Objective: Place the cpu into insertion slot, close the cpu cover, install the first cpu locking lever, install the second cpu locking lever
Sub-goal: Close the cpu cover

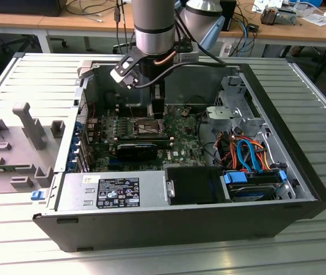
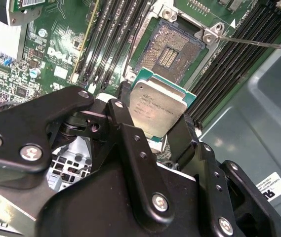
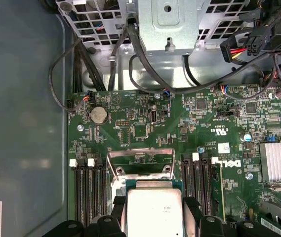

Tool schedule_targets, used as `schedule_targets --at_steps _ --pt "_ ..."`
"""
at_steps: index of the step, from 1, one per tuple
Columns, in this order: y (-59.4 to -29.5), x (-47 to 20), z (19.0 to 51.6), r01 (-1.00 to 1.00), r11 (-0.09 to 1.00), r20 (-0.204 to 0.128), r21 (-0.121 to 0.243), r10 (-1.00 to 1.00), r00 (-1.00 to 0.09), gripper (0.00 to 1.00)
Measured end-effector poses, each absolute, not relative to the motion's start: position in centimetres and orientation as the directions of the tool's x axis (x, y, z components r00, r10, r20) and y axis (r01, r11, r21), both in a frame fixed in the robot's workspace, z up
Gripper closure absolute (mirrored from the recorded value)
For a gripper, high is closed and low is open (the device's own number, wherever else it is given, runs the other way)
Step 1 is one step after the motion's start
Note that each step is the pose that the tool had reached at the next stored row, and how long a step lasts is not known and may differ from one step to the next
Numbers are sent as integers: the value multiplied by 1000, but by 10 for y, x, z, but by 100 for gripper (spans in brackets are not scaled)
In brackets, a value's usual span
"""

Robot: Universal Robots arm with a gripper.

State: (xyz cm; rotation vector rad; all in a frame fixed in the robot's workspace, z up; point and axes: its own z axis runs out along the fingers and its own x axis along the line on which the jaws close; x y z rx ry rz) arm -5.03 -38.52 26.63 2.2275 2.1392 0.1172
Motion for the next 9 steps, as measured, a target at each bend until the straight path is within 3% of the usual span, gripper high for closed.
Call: schedule_targets --at_steps 9 --pt "-385 -53 265 995 -41 19 89 999 40 45"
